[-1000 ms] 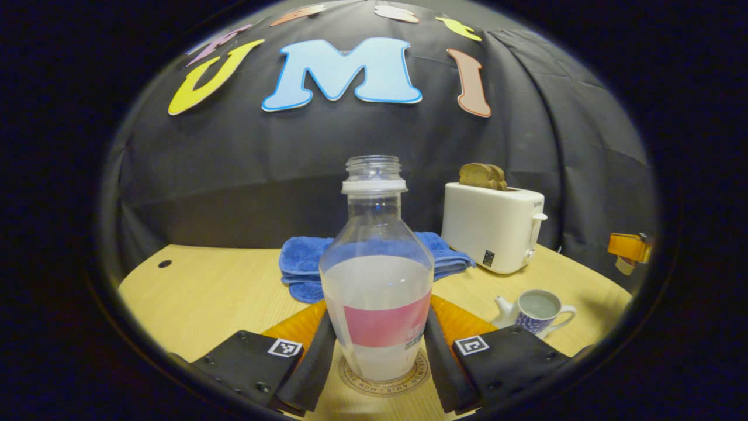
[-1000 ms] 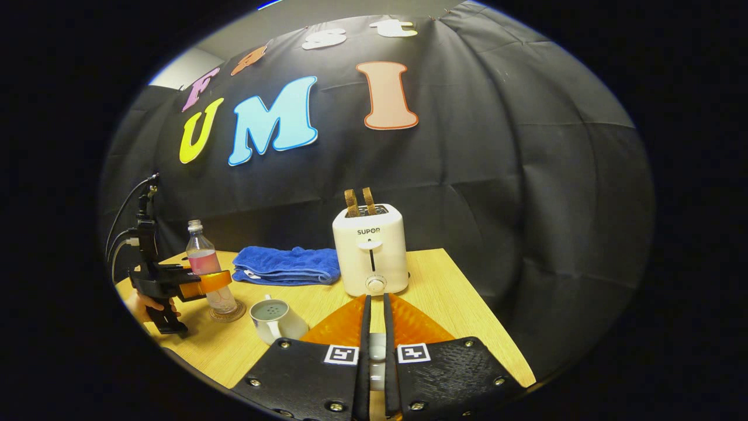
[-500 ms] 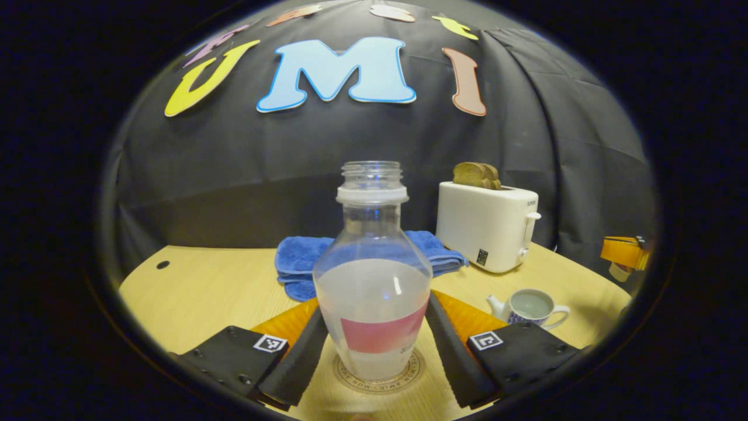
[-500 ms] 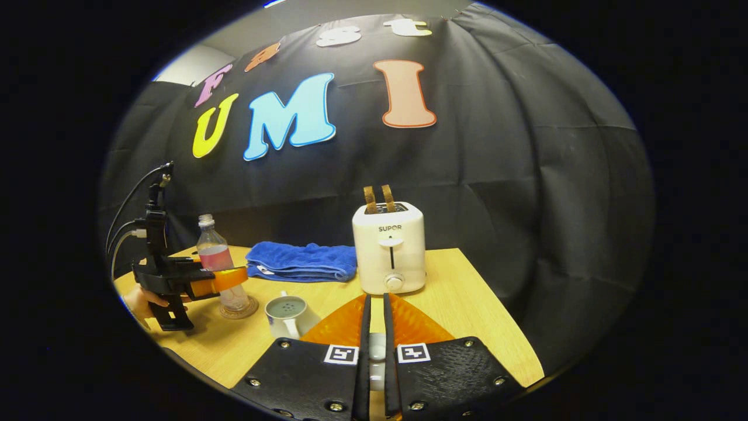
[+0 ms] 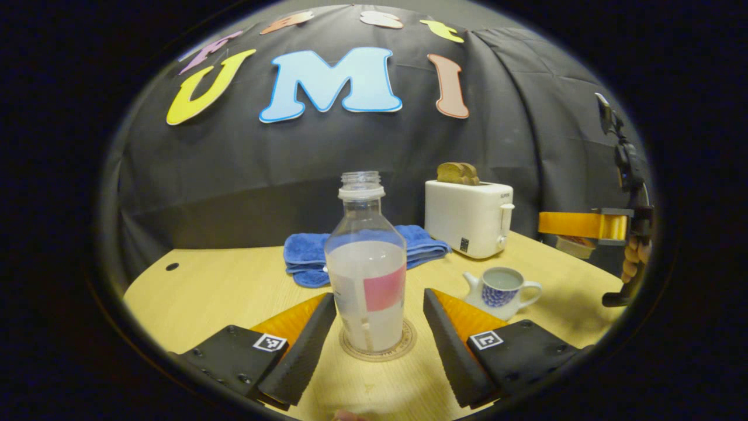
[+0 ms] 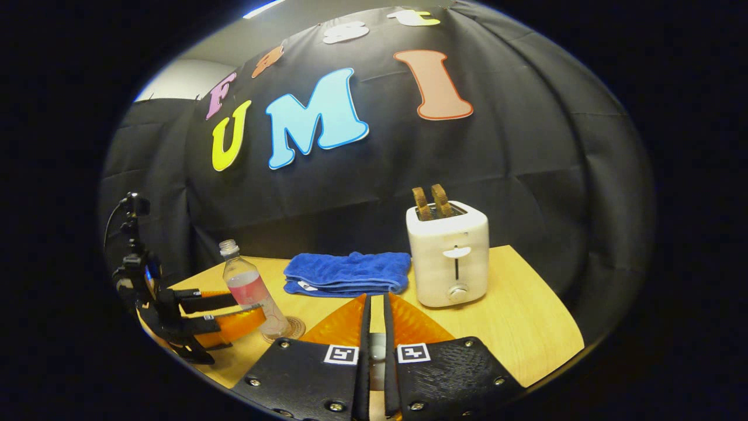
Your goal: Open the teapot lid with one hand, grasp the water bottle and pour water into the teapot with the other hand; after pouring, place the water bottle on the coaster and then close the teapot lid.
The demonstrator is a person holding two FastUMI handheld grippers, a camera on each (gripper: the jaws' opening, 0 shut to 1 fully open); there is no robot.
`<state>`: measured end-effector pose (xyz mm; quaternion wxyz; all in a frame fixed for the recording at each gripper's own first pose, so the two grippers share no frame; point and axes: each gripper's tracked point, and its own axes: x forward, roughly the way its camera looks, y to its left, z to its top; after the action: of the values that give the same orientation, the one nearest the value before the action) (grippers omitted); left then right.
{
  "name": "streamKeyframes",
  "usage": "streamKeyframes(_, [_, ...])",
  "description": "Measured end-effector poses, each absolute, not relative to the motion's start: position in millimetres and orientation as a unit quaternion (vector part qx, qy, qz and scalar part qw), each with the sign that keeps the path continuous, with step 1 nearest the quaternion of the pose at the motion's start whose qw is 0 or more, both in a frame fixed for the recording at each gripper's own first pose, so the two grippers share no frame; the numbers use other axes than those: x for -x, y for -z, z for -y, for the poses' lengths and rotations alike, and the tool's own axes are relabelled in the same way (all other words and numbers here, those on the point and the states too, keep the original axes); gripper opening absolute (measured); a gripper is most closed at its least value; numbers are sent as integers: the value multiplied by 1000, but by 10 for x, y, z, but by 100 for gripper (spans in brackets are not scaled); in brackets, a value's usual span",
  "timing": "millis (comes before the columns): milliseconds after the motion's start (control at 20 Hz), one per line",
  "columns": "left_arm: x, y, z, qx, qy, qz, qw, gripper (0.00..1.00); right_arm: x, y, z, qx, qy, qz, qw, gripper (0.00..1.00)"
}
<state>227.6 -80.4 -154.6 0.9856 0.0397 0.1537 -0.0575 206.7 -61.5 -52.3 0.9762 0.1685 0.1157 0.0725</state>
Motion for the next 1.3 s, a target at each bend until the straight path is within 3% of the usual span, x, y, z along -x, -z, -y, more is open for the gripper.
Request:
streamKeyframes(350, [-2035, 1566, 828, 11, 54, -143, 988, 100, -2396, 635, 188, -180, -98, -126, 971, 10])
streamKeyframes(1300, [-1786, 1374, 1039, 5, 85, -100, 991, 100, -2687, 1060, 125, -127, -48, -137, 981, 10])
